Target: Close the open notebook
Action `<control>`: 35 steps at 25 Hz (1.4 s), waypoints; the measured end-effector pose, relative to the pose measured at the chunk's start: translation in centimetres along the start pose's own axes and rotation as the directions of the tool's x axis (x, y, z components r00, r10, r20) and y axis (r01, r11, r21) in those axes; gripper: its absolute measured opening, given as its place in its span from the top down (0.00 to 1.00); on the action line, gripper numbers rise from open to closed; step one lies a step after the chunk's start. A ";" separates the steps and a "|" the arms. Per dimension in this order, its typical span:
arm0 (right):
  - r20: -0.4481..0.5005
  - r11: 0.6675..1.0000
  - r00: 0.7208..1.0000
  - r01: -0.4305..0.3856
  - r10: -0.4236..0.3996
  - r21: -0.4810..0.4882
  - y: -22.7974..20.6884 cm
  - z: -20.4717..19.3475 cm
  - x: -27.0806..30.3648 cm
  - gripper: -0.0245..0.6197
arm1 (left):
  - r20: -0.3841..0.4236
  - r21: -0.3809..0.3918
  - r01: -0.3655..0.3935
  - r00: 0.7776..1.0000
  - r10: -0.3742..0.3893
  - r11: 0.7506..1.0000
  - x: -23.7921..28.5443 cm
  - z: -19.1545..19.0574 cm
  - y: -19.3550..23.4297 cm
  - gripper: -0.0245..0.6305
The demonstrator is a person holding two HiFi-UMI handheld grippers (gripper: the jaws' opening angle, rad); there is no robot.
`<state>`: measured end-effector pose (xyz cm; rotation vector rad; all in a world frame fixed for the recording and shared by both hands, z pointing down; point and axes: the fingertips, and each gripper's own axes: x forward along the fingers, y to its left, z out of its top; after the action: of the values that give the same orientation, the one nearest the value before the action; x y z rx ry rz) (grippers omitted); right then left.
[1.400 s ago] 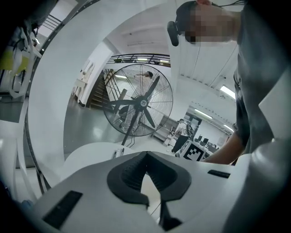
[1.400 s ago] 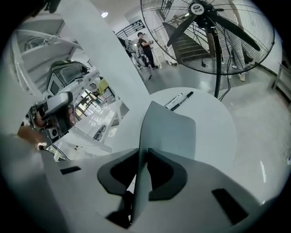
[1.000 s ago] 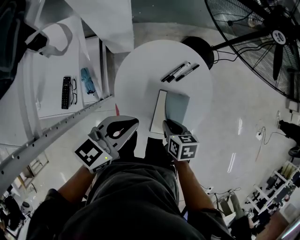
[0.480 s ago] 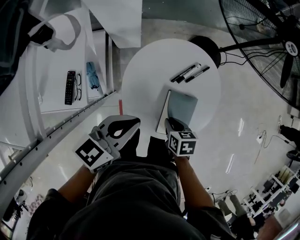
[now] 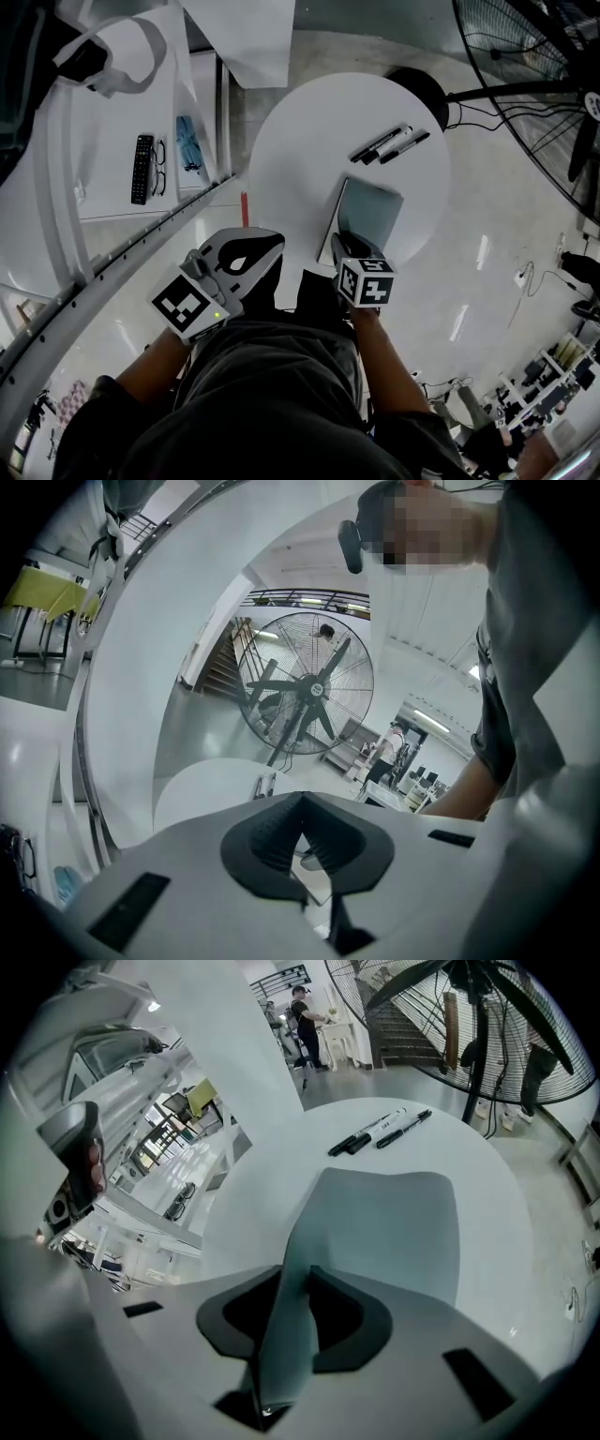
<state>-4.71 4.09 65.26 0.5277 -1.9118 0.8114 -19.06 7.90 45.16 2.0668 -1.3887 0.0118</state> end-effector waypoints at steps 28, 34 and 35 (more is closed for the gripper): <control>0.052 0.974 0.979 -0.203 0.198 0.105 1.9 1.1 -1.2 0.66 | -0.004 0.060 0.027 1.000 -0.027 0.998 1.9 2.3 -2.4 0.94; 0.132 0.963 0.965 -0.244 0.228 0.113 1.8 3.2 -3.4 0.67 | -0.001 0.091 0.031 1.000 -0.032 0.995 2.6 3.4 -4.0 0.94; 0.146 0.963 0.963 -0.246 0.229 0.111 1.7 3.6 -3.9 0.68 | 0.001 0.097 0.034 0.999 -0.034 0.995 2.7 3.7 -4.3 0.94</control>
<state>-6.22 2.72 60.07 0.4426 -2.0811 1.0840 -15.50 4.78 41.05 2.1712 -1.3789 0.0630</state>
